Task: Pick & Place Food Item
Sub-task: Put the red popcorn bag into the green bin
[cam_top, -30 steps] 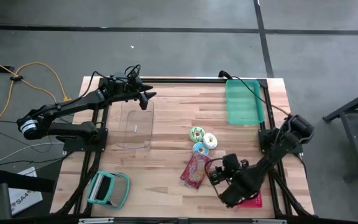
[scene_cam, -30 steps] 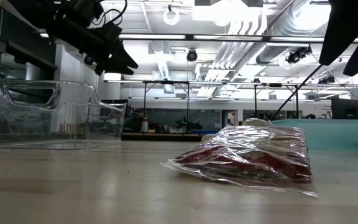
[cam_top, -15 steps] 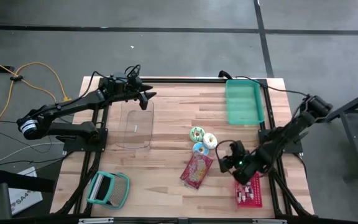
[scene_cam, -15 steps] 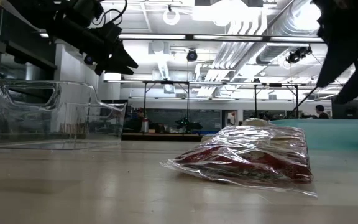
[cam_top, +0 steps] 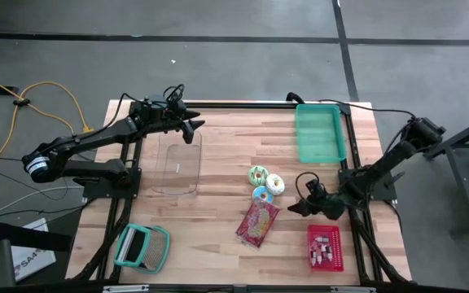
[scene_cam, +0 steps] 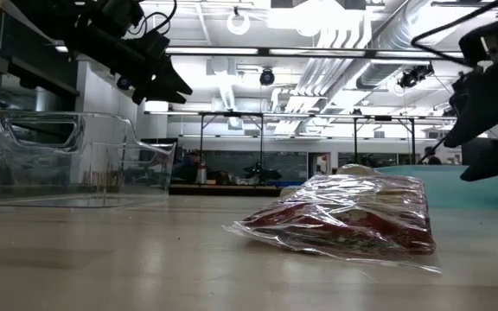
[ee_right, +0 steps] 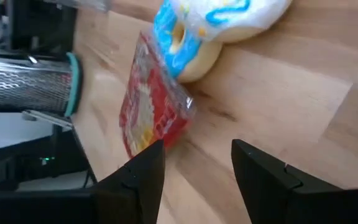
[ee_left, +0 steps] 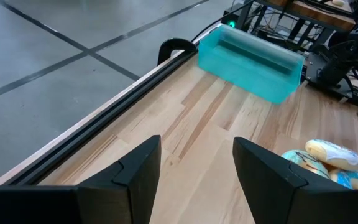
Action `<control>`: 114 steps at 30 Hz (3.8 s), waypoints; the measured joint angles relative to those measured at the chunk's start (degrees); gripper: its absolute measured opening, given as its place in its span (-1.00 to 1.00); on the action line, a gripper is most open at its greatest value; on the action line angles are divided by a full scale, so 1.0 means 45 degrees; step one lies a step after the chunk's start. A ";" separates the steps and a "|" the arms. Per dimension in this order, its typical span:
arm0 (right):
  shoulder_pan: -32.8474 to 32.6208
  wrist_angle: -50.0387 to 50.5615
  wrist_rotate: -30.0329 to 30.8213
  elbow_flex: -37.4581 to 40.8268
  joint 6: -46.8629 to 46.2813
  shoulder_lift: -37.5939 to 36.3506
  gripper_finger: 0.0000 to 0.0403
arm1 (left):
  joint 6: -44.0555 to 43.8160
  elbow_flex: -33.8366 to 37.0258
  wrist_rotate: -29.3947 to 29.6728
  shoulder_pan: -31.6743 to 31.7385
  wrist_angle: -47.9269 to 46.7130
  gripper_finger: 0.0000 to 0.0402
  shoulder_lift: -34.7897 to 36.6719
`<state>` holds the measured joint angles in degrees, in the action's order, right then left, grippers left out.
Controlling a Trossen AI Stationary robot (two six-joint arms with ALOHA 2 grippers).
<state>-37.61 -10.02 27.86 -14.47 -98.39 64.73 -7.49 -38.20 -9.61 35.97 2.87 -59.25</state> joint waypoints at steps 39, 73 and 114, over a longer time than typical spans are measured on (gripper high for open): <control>0.3262 -0.4517 -0.4975 0.0726 0.0469 0.2465 -0.14 | 0.0029 0.0000 0.0002 0.0005 0.0044 -0.03 -0.0003; 0.4067 -0.7567 -0.5797 0.0505 0.1316 0.5071 -0.14 | 0.0000 0.0000 0.0001 0.0005 0.0049 -0.03 -0.0003; 0.5063 -0.6396 -0.7628 -0.1008 0.2292 0.5772 -0.14 | -0.0011 -0.0004 -0.0004 0.0001 0.0044 -0.03 -0.0003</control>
<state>-14.83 -38.80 -6.47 -19.00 -88.08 90.71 -7.54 -38.21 -9.62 35.97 3.07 -59.27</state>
